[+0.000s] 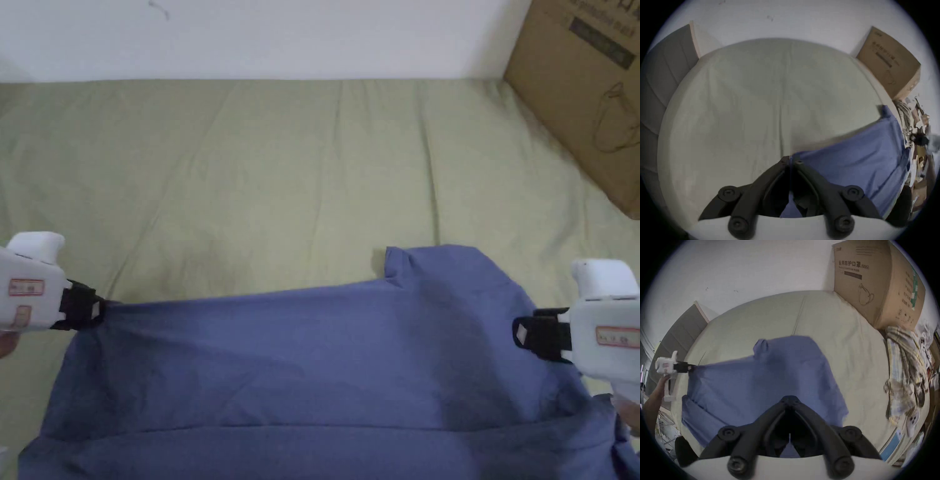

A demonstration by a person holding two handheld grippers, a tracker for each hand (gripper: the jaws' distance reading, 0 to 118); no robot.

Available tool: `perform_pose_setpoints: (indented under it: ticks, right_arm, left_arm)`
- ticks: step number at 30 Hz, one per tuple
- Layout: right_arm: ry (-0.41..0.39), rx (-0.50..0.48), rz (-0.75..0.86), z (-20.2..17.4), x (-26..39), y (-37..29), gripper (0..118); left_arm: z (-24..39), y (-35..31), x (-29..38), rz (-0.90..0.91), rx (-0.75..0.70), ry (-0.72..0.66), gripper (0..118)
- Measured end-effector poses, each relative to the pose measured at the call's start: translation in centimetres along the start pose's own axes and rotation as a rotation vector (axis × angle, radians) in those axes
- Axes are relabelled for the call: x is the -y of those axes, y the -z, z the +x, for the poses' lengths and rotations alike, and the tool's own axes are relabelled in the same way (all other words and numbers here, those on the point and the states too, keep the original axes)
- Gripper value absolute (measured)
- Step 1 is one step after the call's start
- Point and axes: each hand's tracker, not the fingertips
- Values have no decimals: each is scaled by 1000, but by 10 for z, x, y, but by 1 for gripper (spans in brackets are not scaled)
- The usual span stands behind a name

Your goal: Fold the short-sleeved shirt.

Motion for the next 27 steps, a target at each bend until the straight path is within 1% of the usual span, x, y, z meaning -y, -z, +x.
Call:
perform_pose_setpoints:
  ticks: [2, 3, 4, 5, 6, 7, 8, 10, 12, 14, 16, 17, 18, 19, 20, 21, 22, 23, 27]
  right_arm:
    - [12, -22, 22, 8, -27, 14, 1]
    - [18, -18, 32, 10, -43, 25, 9]
    - [20, -13, 32, 12, -57, 36, 30]
    - [18, 6, 30, 14, -73, 52, 76]
    - [1, 44, -8, 14, -87, 69, 102]
    - [-6, 58, -53, 15, -97, 84, 111]
    - [5, 57, -87, 17, -107, 104, 111]
    - [64, 63, -106, 23, -118, 128, 111]
    - [160, 84, -148, 35, -124, 151, 111]
    - [216, 75, -191, 43, -124, 164, 111]
    - [169, 87, -219, 43, -120, 169, 111]
    - [131, 99, -231, 41, -117, 166, 109]
    - [111, 90, -214, 39, -113, 159, 101]
    - [93, 63, -199, 38, -111, 152, 78]
    - [79, 57, -202, 37, -110, 144, 29]
    - [75, 28, -210, 38, -108, 137, 5]
    - [96, 3, -195, 38, -105, 125, 5]
    - [102, 5, -158, 38, -102, 109, 5]
    - [109, -54, -41, 50, -81, 31, 5]
  left_arm:
    - [7, -12, -4, -1, -23, 33, 1]
    - [10, -25, 2, 14, -14, 51, 1]
    - [12, -31, 2, 21, -6, 57, 1]
    - [13, -36, 3, 22, -4, 59, 1]
    - [14, -40, 3, 27, -9, 59, 1]
    - [13, -44, 4, 29, -8, 54, 1]
    - [12, -47, 6, 33, -2, 39, 1]
    - [8, -49, 10, 44, 16, 3, 1]
    - [7, -51, 13, 52, 28, -16, 1]
    - [3, -49, 17, 38, 24, -34, 1]
    - [1, -46, 18, 29, 19, -46, 1]
    - [-1, -46, 20, 25, 23, -55, 1]
    - [-2, -46, 21, 21, 27, -64, 1]
    - [-2, -45, 21, 20, 33, -71, 1]
    - [-2, -46, 22, 20, 37, -79, 1]
    - [-3, -47, 24, 19, 47, -88, 1]
    - [-4, -49, 25, 19, 55, -102, 1]
    - [-5, -52, 25, 24, 54, -113, 1]
    - [-3, -86, 35, 51, 83, -152, 1]
